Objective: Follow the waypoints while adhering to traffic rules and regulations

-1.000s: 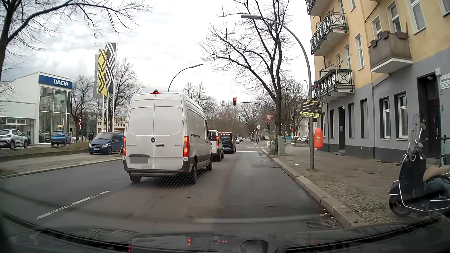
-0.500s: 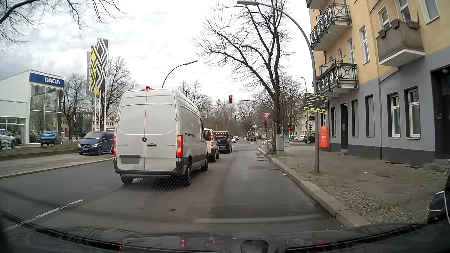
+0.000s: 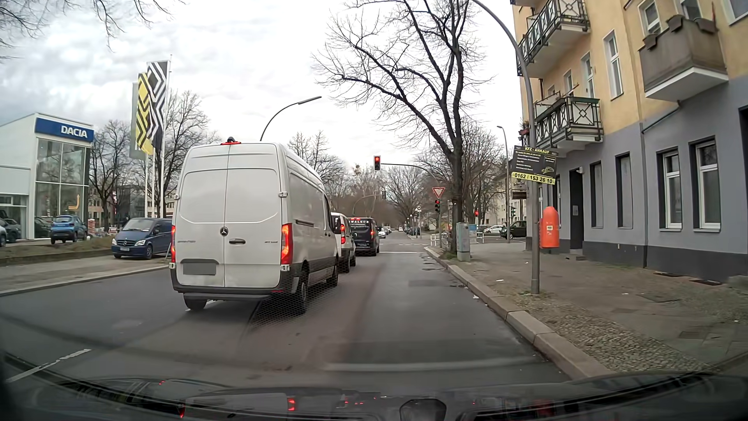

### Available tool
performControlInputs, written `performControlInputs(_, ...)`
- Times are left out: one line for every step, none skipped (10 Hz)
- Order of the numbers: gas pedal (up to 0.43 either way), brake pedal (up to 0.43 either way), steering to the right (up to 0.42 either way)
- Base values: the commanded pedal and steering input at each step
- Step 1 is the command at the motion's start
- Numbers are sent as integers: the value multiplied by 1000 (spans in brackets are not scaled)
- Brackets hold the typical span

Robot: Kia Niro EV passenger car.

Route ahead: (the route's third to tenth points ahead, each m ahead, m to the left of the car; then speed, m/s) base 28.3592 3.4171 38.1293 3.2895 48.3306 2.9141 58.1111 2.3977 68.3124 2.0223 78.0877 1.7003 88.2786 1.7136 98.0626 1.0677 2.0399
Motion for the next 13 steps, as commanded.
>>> performControlInputs(0, 128, 43)
performControlInputs(0, 116, 43)
performControlInputs(0, 104, 42)
performControlInputs(0, 91, 42)
performControlInputs(0, 85, 42)
performControlInputs(0, 85, 41)
performControlInputs(0, 85, 42)
performControlInputs(0, 85, 42)
performControlInputs(0, 91, 41)
performControlInputs(0, 104, 41)
performControlInputs(0, 122, 39)
performControlInputs(0, 140, 35)
performControlInputs(0, 152, 30)
